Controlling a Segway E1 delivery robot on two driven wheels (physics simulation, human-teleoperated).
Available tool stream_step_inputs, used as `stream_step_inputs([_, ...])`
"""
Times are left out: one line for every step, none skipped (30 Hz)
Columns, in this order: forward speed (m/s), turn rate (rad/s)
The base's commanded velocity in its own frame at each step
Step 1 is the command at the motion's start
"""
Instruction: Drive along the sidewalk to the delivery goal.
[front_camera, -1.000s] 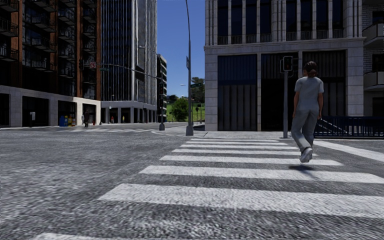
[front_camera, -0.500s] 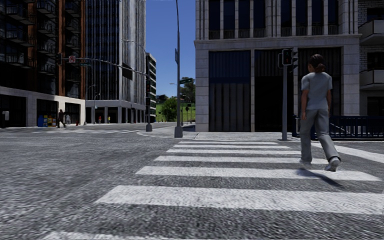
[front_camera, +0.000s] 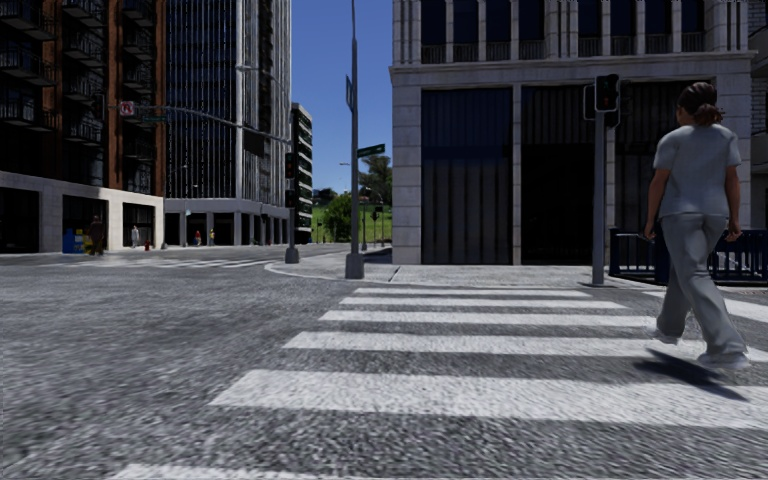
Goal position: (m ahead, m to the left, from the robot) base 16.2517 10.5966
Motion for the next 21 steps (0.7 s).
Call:
stream_step_inputs([2.00, -0.26])
stream_step_inputs([2.00, -0.28])
stream_step_inputs([2.00, -0.28])
stream_step_inputs([2.00, -0.28])
stream_step_inputs([2.00, -0.28])
stream_step_inputs([2.00, -0.28])
stream_step_inputs([2.00, -0.28])
stream_step_inputs([2.00, -0.28])
stream_step_inputs([2.00, -0.28])
stream_step_inputs([2.00, -0.28])
stream_step_inputs([2.00, -0.28])
stream_step_inputs([2.00, -0.28])
stream_step_inputs([2.00, -0.28])
stream_step_inputs([2.00, -0.19])
stream_step_inputs([2.00, -0.19])
stream_step_inputs([2.00, 0.00])
stream_step_inputs([2.00, 0.00])
stream_step_inputs([2.00, 0.00])
stream_step_inputs([2.00, 0.00])
stream_step_inputs([2.00, 0.00])
stream_step_inputs([2.00, 0.00])
